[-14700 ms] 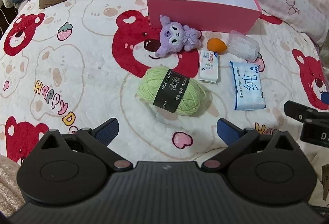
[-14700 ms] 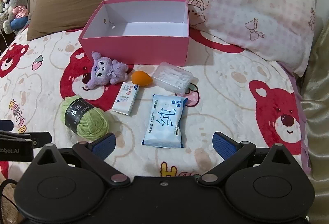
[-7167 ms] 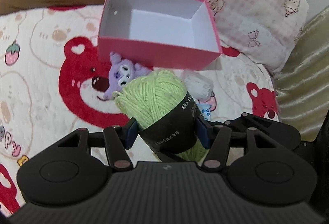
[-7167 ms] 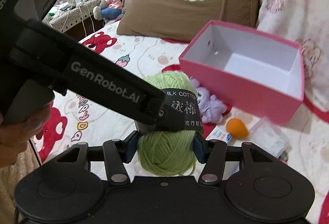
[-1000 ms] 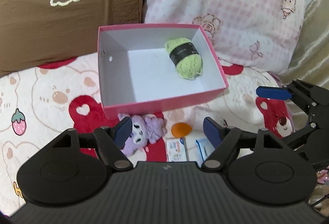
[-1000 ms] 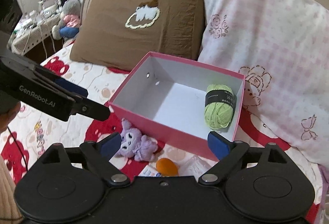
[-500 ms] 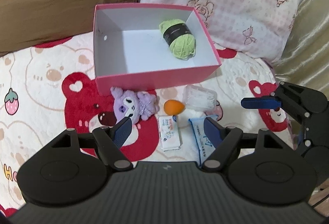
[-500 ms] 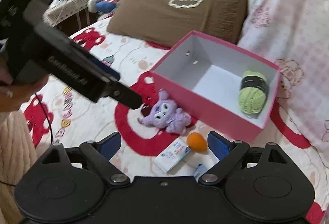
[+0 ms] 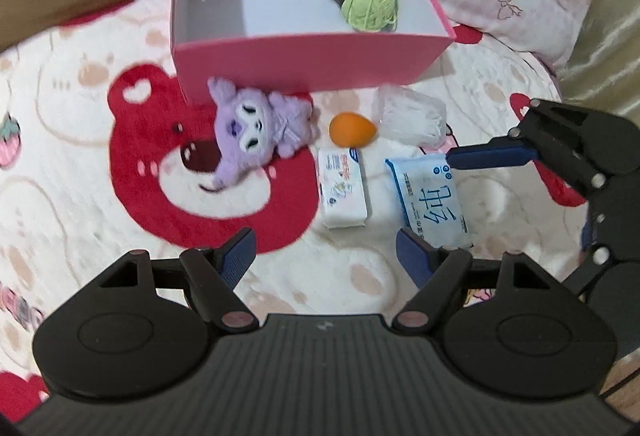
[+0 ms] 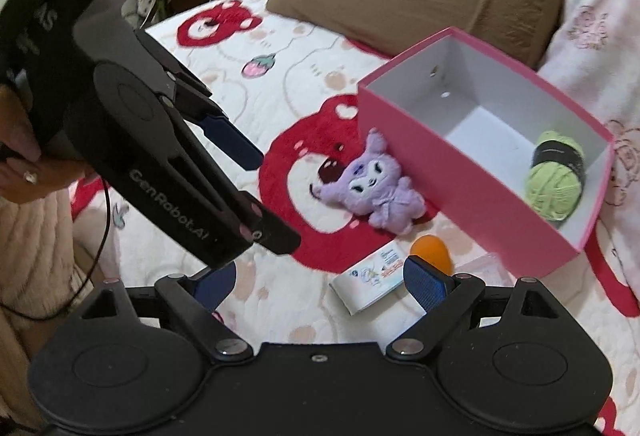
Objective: Organize objects
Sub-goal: 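Move the left tool down toward the small white tissue pack, then close the left tool on the white tissue pack and lift it, then carry the tissue pack with the left tool into the pink box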
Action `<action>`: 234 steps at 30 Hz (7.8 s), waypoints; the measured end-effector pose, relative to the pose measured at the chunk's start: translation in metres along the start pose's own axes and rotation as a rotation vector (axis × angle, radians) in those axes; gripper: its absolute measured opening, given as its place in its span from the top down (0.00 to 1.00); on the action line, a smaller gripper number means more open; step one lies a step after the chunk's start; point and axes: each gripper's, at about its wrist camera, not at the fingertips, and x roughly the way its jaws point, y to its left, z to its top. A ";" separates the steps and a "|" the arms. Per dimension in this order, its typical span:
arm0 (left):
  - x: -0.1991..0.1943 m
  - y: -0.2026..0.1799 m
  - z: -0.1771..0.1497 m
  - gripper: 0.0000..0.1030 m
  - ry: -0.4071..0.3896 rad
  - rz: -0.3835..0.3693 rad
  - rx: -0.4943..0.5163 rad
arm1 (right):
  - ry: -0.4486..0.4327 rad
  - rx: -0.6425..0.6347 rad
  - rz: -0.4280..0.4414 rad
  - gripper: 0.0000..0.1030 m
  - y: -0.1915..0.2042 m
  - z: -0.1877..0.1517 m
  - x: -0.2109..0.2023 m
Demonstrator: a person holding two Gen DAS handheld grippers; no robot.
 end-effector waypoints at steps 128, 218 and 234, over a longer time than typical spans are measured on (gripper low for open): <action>0.106 0.041 -0.022 0.72 -0.099 -0.178 -0.264 | -0.003 0.256 -0.250 0.16 -0.014 -0.028 0.127; 0.142 0.044 0.196 0.73 -0.080 -0.095 -0.164 | 0.109 0.522 -0.063 0.31 -0.207 0.088 0.136; 0.171 0.043 0.206 0.73 -0.044 -0.071 -0.213 | 0.233 0.510 -0.159 0.67 -0.220 0.080 0.149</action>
